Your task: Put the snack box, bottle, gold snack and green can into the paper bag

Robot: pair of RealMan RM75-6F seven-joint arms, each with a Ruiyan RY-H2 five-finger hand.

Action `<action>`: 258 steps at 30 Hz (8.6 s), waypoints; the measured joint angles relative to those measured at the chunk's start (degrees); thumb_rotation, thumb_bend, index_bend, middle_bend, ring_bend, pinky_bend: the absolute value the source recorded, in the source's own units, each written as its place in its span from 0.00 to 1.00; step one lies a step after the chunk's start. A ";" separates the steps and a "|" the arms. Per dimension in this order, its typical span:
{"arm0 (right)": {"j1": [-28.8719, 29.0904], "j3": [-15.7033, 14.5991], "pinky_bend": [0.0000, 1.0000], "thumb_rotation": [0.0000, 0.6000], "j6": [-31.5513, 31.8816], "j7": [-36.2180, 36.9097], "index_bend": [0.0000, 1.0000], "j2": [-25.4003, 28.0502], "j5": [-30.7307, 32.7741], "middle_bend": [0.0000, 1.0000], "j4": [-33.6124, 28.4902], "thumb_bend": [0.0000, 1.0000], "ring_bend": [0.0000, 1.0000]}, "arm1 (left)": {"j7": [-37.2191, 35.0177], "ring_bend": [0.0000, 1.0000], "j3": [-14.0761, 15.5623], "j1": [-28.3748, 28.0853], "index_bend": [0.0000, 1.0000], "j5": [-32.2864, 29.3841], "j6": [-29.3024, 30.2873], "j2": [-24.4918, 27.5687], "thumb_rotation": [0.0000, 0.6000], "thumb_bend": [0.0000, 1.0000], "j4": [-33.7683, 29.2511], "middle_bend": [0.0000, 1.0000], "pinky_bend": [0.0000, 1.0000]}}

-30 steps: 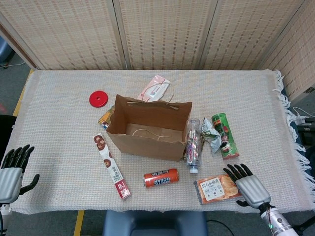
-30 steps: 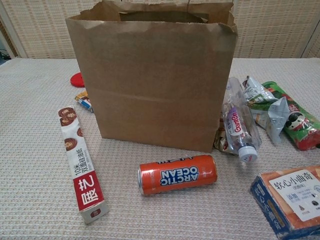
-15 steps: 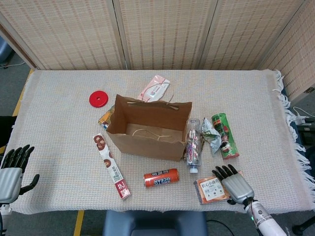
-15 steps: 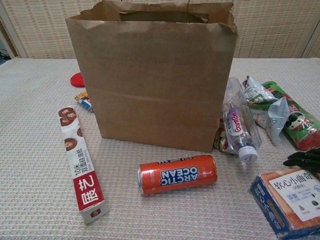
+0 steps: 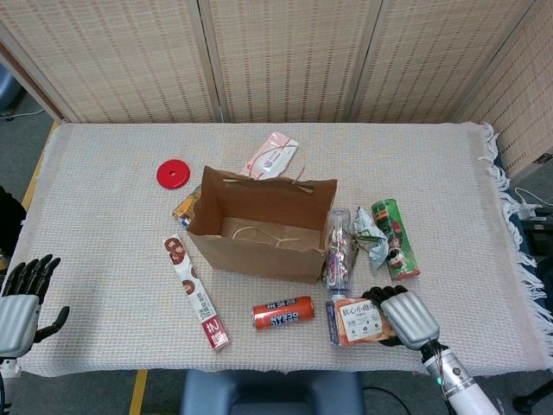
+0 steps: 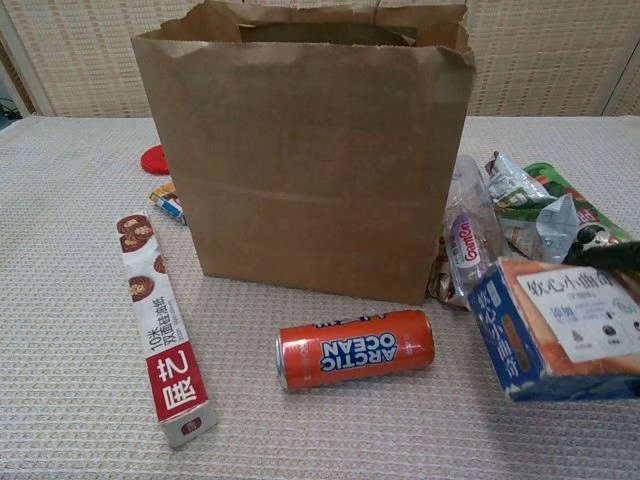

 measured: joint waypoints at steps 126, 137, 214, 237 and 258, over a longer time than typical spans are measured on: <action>21.56 16.00 0.63 1.00 2.49 -6.80 0.68 -15.09 35.23 0.55 17.51 0.34 0.57 | -0.27 0.00 -0.06 -0.55 0.00 -0.04 -0.46 -0.03 1.00 0.35 0.27 0.00 0.00; 19.98 25.16 0.63 1.00 8.60 -4.87 0.68 -1.96 33.43 0.55 0.98 0.34 0.57 | 0.06 0.00 -0.10 -0.50 0.00 -0.12 -0.35 -0.12 1.00 0.35 0.17 0.00 0.00; 15.04 -1.46 0.11 1.00 -3.09 8.01 0.00 18.54 -18.35 0.09 1.28 0.02 0.03 | 1.56 0.00 -0.41 -0.26 0.00 -0.73 0.10 -0.66 1.00 0.35 -0.09 0.00 0.00; 23.00 3.90 0.13 1.00 -22.79 -12.70 0.02 5.75 -6.41 0.09 3.41 0.02 0.07 | 0.58 0.00 -0.31 -0.38 0.00 -0.39 -0.14 -0.44 1.00 0.35 0.19 0.00 0.00; 25.77 2.94 0.42 1.00 -25.50 -28.39 0.40 -3.97 4.03 0.40 8.08 0.18 0.38 | -0.37 0.00 -0.15 -0.47 0.00 -0.07 -0.30 -0.20 1.00 0.35 0.44 0.00 0.00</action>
